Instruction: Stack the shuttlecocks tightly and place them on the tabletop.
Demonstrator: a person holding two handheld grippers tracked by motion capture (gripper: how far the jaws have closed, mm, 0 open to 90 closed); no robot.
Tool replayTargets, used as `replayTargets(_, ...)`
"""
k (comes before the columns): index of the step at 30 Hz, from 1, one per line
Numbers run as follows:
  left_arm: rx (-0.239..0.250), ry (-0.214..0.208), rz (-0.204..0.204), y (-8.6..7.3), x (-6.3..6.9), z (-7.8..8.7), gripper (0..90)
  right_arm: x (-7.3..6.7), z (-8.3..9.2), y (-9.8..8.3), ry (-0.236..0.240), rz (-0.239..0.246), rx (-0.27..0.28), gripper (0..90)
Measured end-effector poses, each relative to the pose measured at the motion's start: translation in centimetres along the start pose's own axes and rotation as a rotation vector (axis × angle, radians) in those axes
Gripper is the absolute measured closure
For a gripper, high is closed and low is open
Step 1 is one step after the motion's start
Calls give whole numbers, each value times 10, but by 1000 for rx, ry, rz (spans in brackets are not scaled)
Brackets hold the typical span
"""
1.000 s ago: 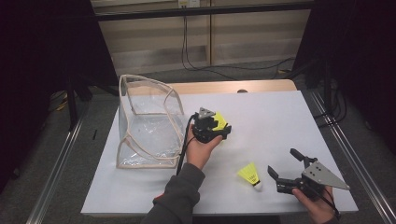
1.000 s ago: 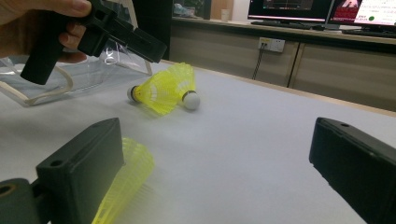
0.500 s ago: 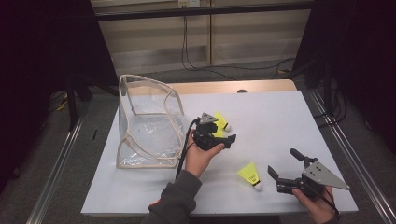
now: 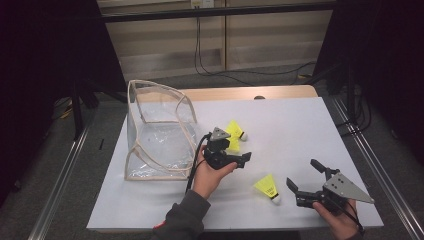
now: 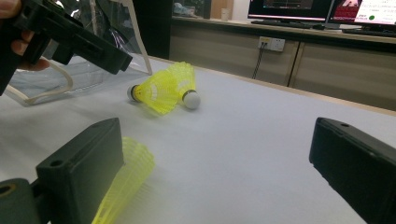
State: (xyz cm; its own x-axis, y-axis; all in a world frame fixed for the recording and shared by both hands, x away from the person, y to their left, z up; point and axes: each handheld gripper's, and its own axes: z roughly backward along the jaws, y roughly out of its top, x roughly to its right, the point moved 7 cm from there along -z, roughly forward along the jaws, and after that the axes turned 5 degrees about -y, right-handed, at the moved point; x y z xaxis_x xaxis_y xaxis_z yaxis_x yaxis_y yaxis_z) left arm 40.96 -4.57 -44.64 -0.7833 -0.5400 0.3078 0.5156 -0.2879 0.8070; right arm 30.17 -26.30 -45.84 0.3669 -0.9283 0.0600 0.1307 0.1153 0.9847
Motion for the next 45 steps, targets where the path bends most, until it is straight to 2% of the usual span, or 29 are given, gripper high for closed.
replayTargets(12, -29, -57, -35, -12, 15, 7, 96, 0, 0, 0, 0, -1, -1, 23)
replayTargets(17, -25, -77, -49, -16, 22, 11, 90, 0, 0, 0, -1, 0, -1, 23)
replayTargets(27, -36, -98, -52, -27, 26, 17, 81, 0, 0, 0, 0, 1, -1, 23)
replayTargets(37, -36, -122, -34, -38, 29, 25, 60, -1, 0, 0, 3, 0, -2, 23)
replayTargets(45, -37, -144, -58, -43, 31, 33, 55, -1, 0, 0, 2, 1, -1, 23)
